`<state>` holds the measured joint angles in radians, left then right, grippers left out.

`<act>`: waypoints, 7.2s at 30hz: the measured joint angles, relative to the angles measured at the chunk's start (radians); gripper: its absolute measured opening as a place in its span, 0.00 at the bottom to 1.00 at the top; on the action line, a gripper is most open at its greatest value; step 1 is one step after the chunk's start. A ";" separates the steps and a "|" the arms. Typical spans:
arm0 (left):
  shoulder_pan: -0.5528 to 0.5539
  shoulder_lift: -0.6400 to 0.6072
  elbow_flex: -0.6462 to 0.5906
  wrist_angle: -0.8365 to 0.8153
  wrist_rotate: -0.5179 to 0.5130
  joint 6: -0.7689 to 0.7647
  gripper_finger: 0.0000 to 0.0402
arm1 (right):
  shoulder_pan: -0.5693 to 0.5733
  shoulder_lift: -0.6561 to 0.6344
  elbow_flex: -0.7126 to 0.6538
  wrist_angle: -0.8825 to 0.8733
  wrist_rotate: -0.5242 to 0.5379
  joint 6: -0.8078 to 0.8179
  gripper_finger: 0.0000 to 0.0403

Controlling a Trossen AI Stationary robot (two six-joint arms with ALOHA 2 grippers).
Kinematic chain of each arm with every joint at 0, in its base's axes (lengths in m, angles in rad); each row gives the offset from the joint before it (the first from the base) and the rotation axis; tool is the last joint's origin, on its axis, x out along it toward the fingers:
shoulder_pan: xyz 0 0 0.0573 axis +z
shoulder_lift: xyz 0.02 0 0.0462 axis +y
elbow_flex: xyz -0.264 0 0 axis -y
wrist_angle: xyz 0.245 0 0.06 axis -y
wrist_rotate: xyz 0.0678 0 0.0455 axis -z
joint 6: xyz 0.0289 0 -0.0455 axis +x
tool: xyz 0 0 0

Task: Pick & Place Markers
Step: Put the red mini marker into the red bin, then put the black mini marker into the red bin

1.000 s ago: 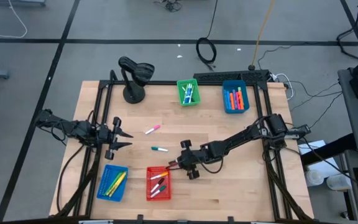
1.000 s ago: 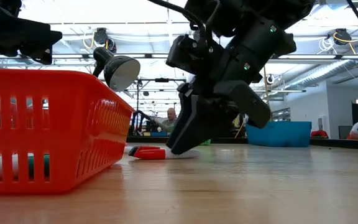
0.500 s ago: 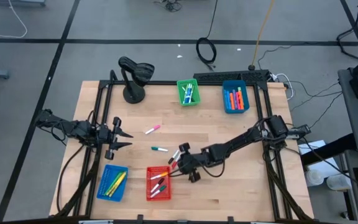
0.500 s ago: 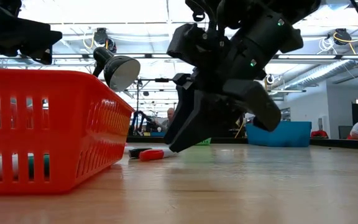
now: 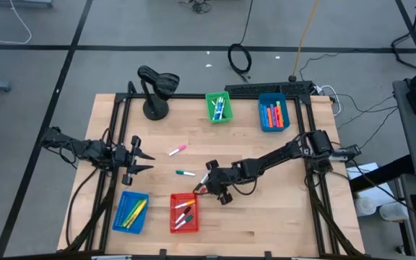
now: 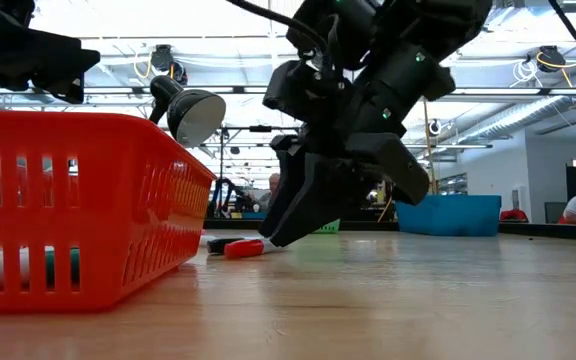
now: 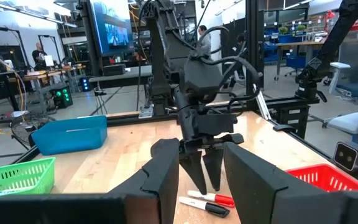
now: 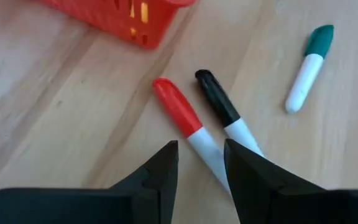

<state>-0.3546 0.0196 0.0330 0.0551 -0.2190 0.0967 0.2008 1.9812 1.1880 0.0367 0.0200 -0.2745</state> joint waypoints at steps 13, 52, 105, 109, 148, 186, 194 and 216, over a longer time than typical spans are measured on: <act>0.000 0.000 0.000 0.000 0.000 0.000 0.33 | -0.031 -0.005 -0.137 0.021 -0.051 0.095 0.29; 0.000 0.000 0.000 -0.002 0.000 0.000 0.33 | 0.099 -0.211 -0.178 0.160 -0.015 0.158 0.05; 0.000 0.000 0.000 0.000 0.000 0.000 0.33 | 0.140 0.119 0.403 -0.174 0.081 -0.026 0.28; 0.000 0.000 0.000 0.000 0.000 0.000 0.33 | 0.136 0.067 0.402 -0.284 0.176 -0.019 0.28; 0.000 0.000 0.000 0.000 0.000 0.000 0.33 | -0.021 0.006 -0.105 0.258 0.052 0.141 0.28; 0.000 0.000 0.000 -0.001 0.000 0.000 0.33 | -0.047 0.106 -0.071 0.205 0.001 0.183 0.35; 0.000 0.000 0.000 0.000 0.000 0.000 0.33 | -0.053 0.105 -0.073 0.113 -0.004 0.176 0.08; 0.000 0.000 0.000 0.000 0.000 0.000 0.33 | 0.003 -0.189 -0.077 0.033 0.004 0.165 0.07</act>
<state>-0.3548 0.0195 0.0328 0.0547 -0.2189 0.0963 0.2036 1.7920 1.1113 0.0697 0.0241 -0.1093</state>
